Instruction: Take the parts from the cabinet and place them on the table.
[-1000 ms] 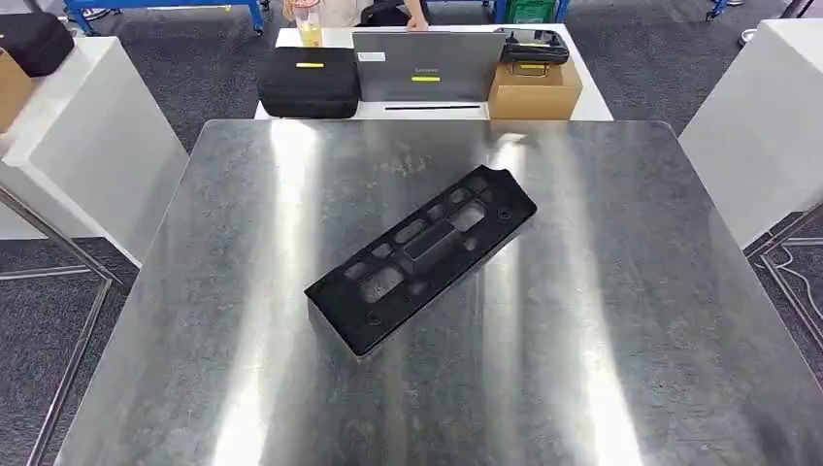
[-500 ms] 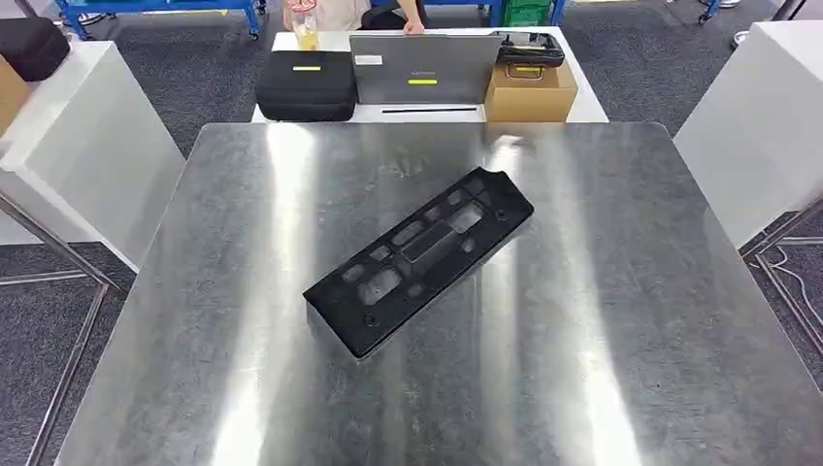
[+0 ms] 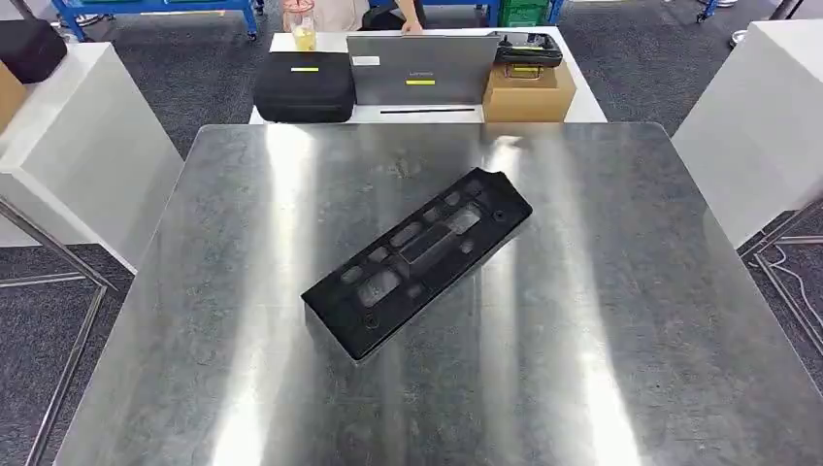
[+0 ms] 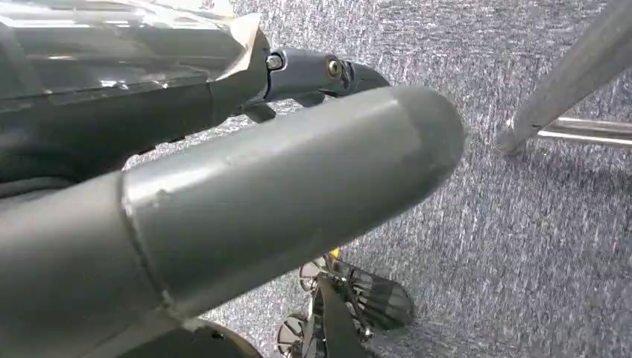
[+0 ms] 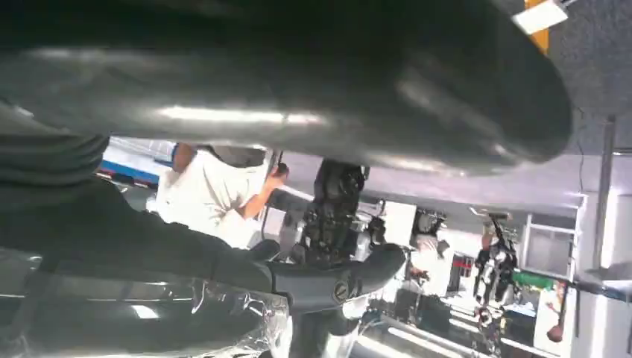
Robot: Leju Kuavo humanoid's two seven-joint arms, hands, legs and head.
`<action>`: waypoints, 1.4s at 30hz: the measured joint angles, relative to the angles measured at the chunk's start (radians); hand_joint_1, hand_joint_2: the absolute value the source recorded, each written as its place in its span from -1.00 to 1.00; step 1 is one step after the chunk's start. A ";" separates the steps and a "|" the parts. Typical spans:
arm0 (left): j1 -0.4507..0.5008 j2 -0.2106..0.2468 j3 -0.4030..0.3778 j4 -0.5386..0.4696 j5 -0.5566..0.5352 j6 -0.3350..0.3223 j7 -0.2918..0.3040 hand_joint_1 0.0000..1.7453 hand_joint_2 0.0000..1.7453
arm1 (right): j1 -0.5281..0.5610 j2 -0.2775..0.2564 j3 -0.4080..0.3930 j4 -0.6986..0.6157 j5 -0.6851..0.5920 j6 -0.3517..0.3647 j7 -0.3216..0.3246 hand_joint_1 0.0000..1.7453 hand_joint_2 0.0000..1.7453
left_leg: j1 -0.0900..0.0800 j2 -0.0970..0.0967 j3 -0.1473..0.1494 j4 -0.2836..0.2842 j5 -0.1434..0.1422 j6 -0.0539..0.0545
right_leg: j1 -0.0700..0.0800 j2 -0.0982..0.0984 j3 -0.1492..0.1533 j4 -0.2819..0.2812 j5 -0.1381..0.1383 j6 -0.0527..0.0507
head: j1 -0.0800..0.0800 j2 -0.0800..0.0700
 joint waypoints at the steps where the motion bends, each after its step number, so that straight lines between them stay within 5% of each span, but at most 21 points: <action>1: 0.000 0.000 0.000 0.000 0.000 0.000 0.000 -1.00 -1.00 | -0.001 0.003 -0.003 0.005 0.000 0.014 0.013 -1.00 -1.00 | 0.000 0.000 0.002 0.000 -0.002 -0.001 | 0.000 0.000 -0.002 0.000 -0.001 -0.001 | 0.000 0.000; 5: 0.001 0.000 0.000 0.000 -0.020 -0.014 -0.017 -1.00 -1.00 | -0.012 0.008 -0.007 0.131 -0.006 0.003 0.098 -1.00 -1.00 | 0.000 0.000 0.007 0.000 -0.004 -0.001 | 0.001 0.000 0.003 0.000 -0.003 -0.002 | 0.000 0.000; 10: 0.002 0.007 -0.016 0.000 -0.070 -0.016 -0.045 -1.00 -1.00 | -0.051 -0.036 -0.011 0.527 -0.008 -0.257 0.154 -1.00 -1.00 | 0.000 0.001 0.008 0.000 -0.004 -0.002 | 0.001 0.001 0.013 0.000 -0.003 -0.002 | 0.001 0.000; 16: 0.002 0.034 -0.030 0.000 -0.095 -0.024 -0.050 -1.00 -1.00 | -0.098 -0.044 -0.011 0.762 -0.037 -0.289 0.208 -1.00 -1.00 | 0.001 0.001 0.009 0.000 -0.004 -0.002 | 0.001 0.001 0.013 0.000 -0.003 -0.002 | 0.000 0.000; 21: 0.002 0.065 -0.055 0.000 -0.143 -0.042 -0.070 -1.00 -1.00 | -0.129 -0.029 0.004 0.891 -0.059 -0.289 0.303 -1.00 -1.00 | 0.002 0.001 0.009 0.000 -0.004 -0.002 | 0.002 0.001 0.013 0.000 -0.004 -0.003 | 0.000 0.000; 31: 0.003 0.122 -0.100 0.000 -0.182 -0.050 -0.117 -1.00 -1.00 | -0.156 0.013 0.089 1.147 -0.023 -0.046 0.291 -1.00 -1.00 | 0.000 0.001 0.009 0.002 -0.006 -0.002 | -0.004 0.001 0.015 0.000 -0.004 -0.003 | 0.000 0.000; 37: 0.009 0.133 -0.100 0.000 -0.172 -0.048 -0.126 -1.00 -1.00 | -0.155 0.020 0.131 1.179 -0.003 -0.014 0.295 -1.00 -1.00 | -0.006 0.001 0.009 0.005 -0.011 0.010 | -0.008 0.001 0.020 -0.006 -0.006 0.007 | 0.000 0.000; 39: 0.011 0.132 -0.100 0.000 -0.172 -0.048 -0.127 -1.00 -1.00 | -0.155 0.019 0.138 1.183 -0.001 -0.014 0.295 -1.00 -1.00 | 0.007 0.007 0.021 -0.012 0.007 0.021 | -0.005 -0.001 0.016 0.016 -0.023 0.010 | 0.000 0.000; 42: 0.012 0.133 -0.100 0.000 -0.169 -0.025 -0.127 -1.00 -1.00 | -0.154 0.019 0.157 1.190 0.000 0.012 0.305 -1.00 -1.00 | 0.008 0.010 0.016 -0.013 0.009 0.025 | -0.002 -0.001 -0.083 0.248 -0.154 -0.014 | 0.009 0.000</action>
